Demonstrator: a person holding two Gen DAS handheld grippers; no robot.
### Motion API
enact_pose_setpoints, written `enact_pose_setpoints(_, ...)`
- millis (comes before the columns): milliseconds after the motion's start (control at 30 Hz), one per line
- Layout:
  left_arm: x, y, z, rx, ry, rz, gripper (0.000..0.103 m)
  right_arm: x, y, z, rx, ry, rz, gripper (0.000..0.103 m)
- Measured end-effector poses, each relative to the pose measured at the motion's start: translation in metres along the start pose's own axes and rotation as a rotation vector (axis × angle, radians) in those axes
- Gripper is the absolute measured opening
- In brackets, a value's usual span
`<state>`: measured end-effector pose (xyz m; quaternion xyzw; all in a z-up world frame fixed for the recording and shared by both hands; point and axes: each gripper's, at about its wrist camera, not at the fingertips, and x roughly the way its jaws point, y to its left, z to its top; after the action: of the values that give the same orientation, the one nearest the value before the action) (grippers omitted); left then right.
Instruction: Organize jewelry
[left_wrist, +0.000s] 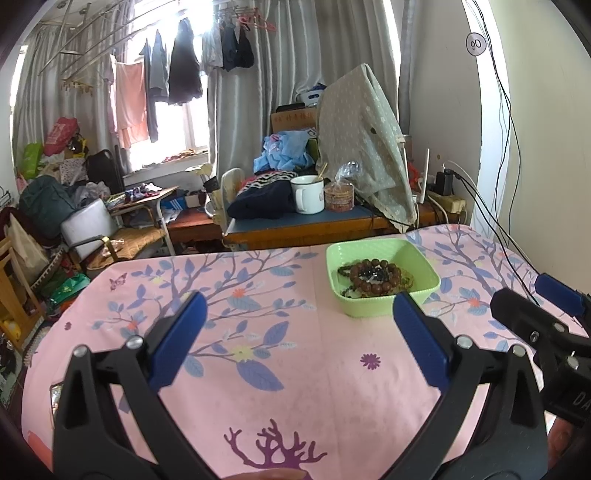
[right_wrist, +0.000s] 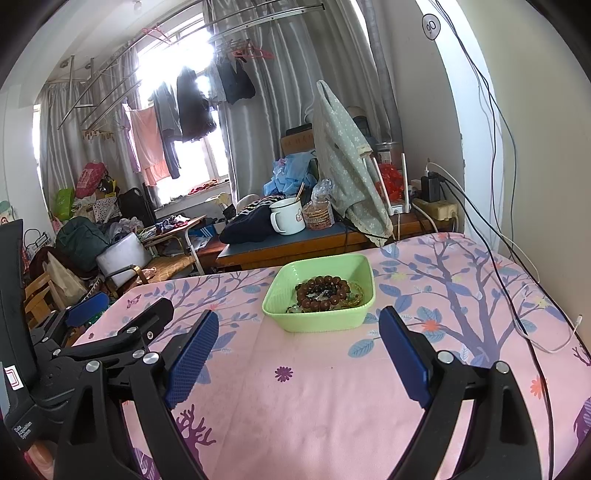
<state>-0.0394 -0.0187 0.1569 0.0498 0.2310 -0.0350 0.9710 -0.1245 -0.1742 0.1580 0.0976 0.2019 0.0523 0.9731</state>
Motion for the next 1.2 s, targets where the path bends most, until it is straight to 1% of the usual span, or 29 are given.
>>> enact_pose_setpoints(133, 0.000, 0.000, 0.000, 0.001, 0.001, -0.001, 0.097, 0.000, 0.000, 0.000, 0.001, 0.002, -0.001, 0.062)
enact_pose_setpoints(433, 0.006, -0.001, -0.014, 0.002, 0.037, -0.033, 0.097, 0.002, -0.001, -0.011, 0.010, 0.009, -0.008, 0.062)
enact_pose_setpoints(533, 0.004, 0.001, -0.015, 0.009, 0.016, -0.056, 0.097, 0.001, 0.000, -0.012, 0.008, 0.009, -0.006, 0.062)
enact_pose_setpoints(667, 0.003, 0.002, -0.011, 0.020, 0.007, -0.054, 0.097, 0.001, -0.001, -0.009, 0.010, 0.010, -0.008, 0.062)
enact_pose_setpoints(933, 0.012, 0.000, -0.008, 0.033, 0.062, -0.062, 0.097, -0.001, -0.005, -0.010, 0.026, 0.016, -0.021, 0.062)
enact_pose_setpoints(1200, 0.014, 0.002, -0.009, 0.031, 0.079, -0.056, 0.097, 0.000, -0.008, -0.008, 0.026, 0.025, -0.017, 0.062)
